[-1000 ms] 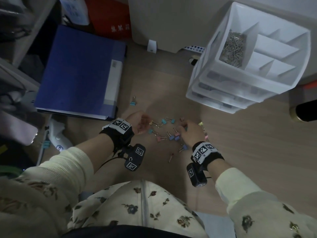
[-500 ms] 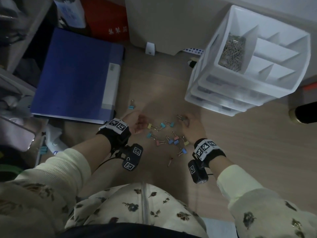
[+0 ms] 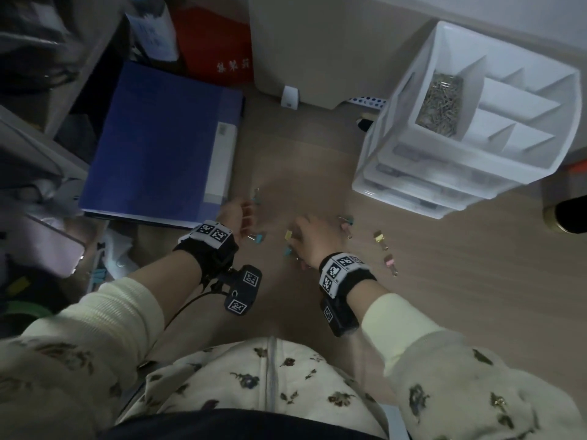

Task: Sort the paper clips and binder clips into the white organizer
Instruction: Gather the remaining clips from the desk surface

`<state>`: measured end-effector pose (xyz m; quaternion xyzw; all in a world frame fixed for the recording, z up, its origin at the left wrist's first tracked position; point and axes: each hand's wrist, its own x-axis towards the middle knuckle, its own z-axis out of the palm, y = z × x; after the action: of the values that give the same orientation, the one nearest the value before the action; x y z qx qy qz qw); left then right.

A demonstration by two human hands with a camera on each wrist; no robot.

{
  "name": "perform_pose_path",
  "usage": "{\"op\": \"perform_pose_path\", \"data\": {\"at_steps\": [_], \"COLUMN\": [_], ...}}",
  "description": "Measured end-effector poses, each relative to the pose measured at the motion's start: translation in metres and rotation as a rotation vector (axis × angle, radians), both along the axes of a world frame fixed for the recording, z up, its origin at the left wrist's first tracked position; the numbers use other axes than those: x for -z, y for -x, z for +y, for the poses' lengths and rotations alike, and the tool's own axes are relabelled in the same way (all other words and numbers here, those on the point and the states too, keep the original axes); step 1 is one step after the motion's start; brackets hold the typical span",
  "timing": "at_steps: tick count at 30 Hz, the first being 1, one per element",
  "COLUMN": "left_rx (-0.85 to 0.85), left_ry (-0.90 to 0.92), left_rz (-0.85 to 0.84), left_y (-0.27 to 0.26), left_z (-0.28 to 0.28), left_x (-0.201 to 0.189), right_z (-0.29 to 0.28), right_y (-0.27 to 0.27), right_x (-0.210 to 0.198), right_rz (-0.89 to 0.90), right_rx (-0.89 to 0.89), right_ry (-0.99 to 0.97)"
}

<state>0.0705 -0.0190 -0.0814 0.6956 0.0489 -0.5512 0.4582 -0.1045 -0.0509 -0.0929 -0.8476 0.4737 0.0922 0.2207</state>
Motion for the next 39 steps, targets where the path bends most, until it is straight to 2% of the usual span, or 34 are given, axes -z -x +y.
{"op": "perform_pose_path", "data": {"at_steps": [6,12,16,19,22,25,27,29,33,39], "left_rx": [0.032,0.115,0.247,0.327,0.417,0.405,0.369,0.37,0.361,0.358], "left_ry": [0.007,0.048,0.075,0.093,0.157,0.153,0.106,0.079,0.035,-0.001], "left_rz": [-0.015,0.048,0.087,0.291,0.387,0.406,0.375,0.332,0.268,0.216], "left_y": [-0.008,0.01,0.031,0.047,0.058,0.065,0.068,0.072,0.077,0.086], "left_z": [0.002,-0.003,-0.013,-0.012,-0.007,-0.006,-0.005,-0.004,-0.001,-0.005], "left_x": [-0.002,-0.003,-0.012,-0.022,-0.023,-0.02,-0.02,-0.02,-0.017,-0.012], "right_z": [0.004,0.007,0.01,0.015,0.017,0.014,0.012,0.008,0.01,0.013], "right_y": [0.001,0.0,-0.002,-0.003,0.006,0.031,0.056,0.083,0.113,0.113], "right_x": [-0.001,-0.012,-0.026,-0.036,-0.036,-0.03,-0.026,-0.015,0.012,0.02], "right_rz": [0.052,0.081,-0.147,-0.381,-0.427,-0.463,-0.427,-0.285,0.025,0.115], "right_rx": [0.046,0.118,0.275,0.328,0.269,0.374,0.52,0.594,0.53,0.46], "right_ry": [0.033,0.027,0.003,-0.14,-0.107,-0.004,0.004,-0.032,-0.131,-0.15]}}
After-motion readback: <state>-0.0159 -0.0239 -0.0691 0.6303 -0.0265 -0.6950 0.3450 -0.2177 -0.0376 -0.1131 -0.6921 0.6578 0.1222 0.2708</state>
